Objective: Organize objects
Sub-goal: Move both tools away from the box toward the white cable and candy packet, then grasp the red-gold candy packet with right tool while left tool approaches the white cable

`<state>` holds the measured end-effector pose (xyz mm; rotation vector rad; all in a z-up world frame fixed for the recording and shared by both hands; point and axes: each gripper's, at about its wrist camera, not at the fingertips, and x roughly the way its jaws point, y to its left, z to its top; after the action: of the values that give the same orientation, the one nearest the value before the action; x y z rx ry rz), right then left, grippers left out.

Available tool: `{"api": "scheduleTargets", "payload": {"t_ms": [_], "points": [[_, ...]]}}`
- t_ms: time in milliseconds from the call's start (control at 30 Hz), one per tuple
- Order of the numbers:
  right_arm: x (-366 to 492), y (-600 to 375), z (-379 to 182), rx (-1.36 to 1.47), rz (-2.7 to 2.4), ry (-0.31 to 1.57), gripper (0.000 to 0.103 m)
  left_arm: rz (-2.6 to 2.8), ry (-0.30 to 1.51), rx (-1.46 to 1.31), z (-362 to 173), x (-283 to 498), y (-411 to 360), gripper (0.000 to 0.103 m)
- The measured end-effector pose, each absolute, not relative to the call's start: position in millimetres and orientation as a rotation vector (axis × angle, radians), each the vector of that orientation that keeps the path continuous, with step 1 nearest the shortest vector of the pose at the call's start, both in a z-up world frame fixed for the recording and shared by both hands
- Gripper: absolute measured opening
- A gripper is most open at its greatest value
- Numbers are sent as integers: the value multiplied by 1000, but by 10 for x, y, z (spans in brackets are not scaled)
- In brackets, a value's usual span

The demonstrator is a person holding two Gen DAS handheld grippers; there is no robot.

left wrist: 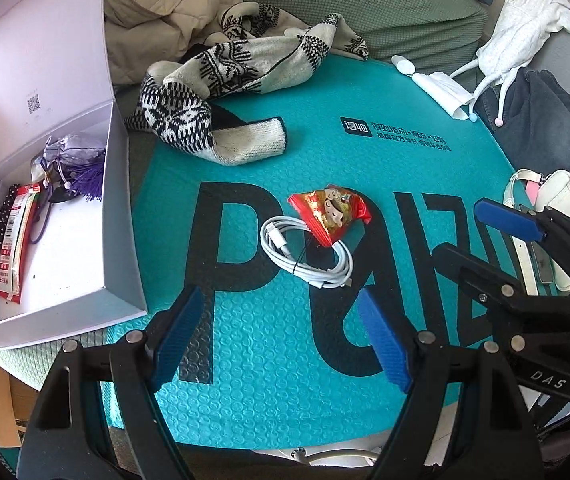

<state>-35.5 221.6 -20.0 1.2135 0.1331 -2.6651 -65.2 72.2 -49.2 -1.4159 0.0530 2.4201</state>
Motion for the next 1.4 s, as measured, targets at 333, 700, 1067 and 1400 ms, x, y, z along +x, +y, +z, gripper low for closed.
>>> {"api": "scheduleTargets", "payload": {"t_ms": [333, 700, 1067, 1400], "points": [[-648, 2157, -433, 1256, -2600, 123, 67, 2428, 30, -1485, -805, -841, 685, 78], [-1024, 1990, -632, 1277, -2489, 117, 75, 2452, 5, -1534, -951, -896, 567, 78], [-1332, 1937, -894, 1334, -2442, 3, 62, 2451, -7, -1527, -958, -951, 542, 78], [-1174, 2194, -886, 1360, -2511, 29, 58, 2377, 12, -1459, -955, -932, 816, 78]]}}
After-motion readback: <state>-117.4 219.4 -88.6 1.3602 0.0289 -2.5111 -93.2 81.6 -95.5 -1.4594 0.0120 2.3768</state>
